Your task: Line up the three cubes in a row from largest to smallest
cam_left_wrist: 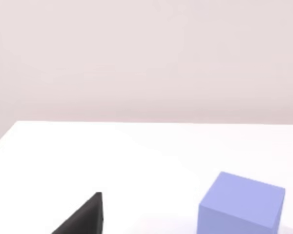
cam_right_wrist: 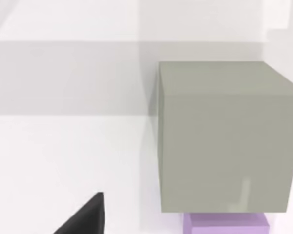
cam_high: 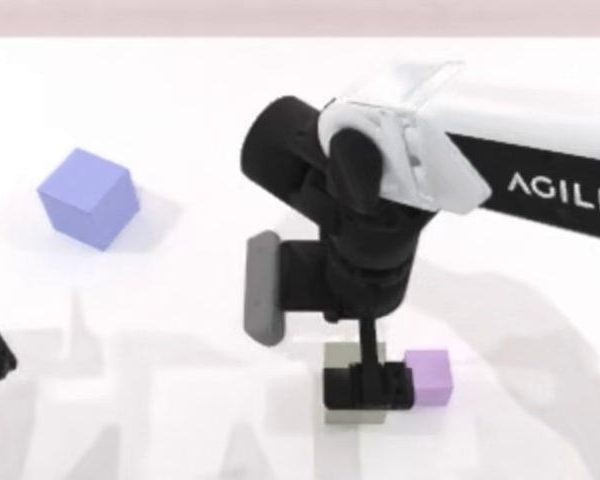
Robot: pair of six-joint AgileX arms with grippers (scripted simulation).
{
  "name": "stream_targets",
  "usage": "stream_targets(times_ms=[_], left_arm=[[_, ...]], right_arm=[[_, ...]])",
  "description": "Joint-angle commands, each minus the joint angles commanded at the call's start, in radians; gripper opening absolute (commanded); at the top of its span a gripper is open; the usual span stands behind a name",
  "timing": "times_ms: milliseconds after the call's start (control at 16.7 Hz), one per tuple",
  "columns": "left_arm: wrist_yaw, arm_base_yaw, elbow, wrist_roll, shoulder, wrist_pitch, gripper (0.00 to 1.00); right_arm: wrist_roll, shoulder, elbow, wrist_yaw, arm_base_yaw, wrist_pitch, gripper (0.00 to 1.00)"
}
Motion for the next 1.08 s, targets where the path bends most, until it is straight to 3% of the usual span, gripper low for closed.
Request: stream_targets(times_ms=[240,480,1080], left_arm=[[0.018,-0.029,0.131,0.026,0.125,-0.105,1.00],[0.034,-0.070,0.378,0.077,0.399,-0.316,1.00],[0.024,-0.146,1.161,0.248,1.477,-1.041,1.00]], right_arm=[[0.039,-0.108,-0.080,-0.007,-0.055,0.086,1.00],[0.122,-0.336,-0.262,-0.019,-0.167,0.239,1.00],[0.414,-1.159,-0.965,-0.034,-0.528,0.682,1.00]])
